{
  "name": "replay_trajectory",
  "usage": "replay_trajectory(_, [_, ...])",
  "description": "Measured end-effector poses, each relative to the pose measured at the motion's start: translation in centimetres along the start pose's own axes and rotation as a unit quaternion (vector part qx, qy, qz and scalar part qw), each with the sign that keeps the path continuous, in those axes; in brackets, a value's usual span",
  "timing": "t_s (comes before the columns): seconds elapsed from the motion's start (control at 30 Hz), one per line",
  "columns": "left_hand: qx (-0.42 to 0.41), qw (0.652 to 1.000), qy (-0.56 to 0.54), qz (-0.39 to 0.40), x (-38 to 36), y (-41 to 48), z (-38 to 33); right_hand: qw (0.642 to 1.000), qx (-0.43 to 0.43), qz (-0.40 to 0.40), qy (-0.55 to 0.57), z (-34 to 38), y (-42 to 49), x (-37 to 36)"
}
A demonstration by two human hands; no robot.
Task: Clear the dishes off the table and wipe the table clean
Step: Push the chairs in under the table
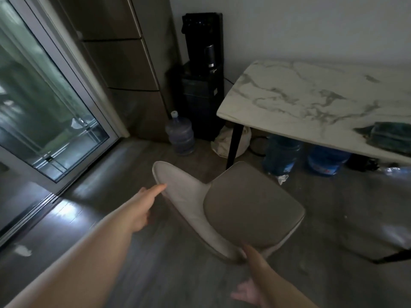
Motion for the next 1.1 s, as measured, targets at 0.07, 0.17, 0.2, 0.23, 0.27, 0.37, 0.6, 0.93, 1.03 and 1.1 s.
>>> replay_trajectory(0.07, [0.019,0.998,-0.049,0.041,0.3,1.9,-0.3,0.993,-0.012,0.042,0.111,-1.5,0.2,-2.3])
replay_trajectory(0.17, [-0.005,0.997,-0.052,0.064,-0.5,3.2,-1.3,0.970,0.028,0.096,0.222,-2.0,0.4,-4.4])
replay_trajectory(0.2, [-0.015,0.996,-0.051,0.066,-0.7,3.5,-1.5,0.965,0.037,0.095,0.240,-1.8,0.2,-4.9])
replay_trajectory(0.23, [-0.019,0.997,-0.048,0.064,-0.9,3.9,-1.8,0.960,0.049,0.097,0.257,-1.7,0.2,-5.2])
replay_trajectory(0.27, [-0.021,0.997,-0.042,0.058,-1.1,4.1,-2.1,0.953,0.069,0.096,0.278,-1.5,0.0,-5.4])
replay_trajectory(0.37, [0.000,0.998,-0.022,0.058,-1.6,4.4,-2.7,0.933,0.112,0.102,0.326,-1.0,-0.8,-4.8])
replay_trajectory(0.6, [0.006,0.990,-0.076,0.116,-8.0,3.0,-2.6,0.921,0.189,0.017,0.339,4.0,-1.7,2.2])
replay_trajectory(0.93, [0.000,0.974,-0.207,0.091,-19.6,6.8,-6.0,0.948,0.188,0.023,0.257,18.2,-2.6,10.2])
replay_trajectory(1.03, [-0.001,0.970,-0.230,0.075,-23.3,8.5,-8.6,0.955,0.183,0.043,0.230,23.7,-1.8,12.0])
replay_trajectory(1.1, [0.000,0.968,-0.239,0.071,-25.3,9.4,-10.0,0.956,0.186,0.049,0.219,26.3,-1.6,12.9])
Point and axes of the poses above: each hand's wrist, its own y-axis towards the middle knuckle, its own x-axis out of the back of the hand, z = x × y, the point moved 1 cm from there along y, towards the middle knuckle, and after that the axes turned 5 degrees about z, right-handed, at the moved point
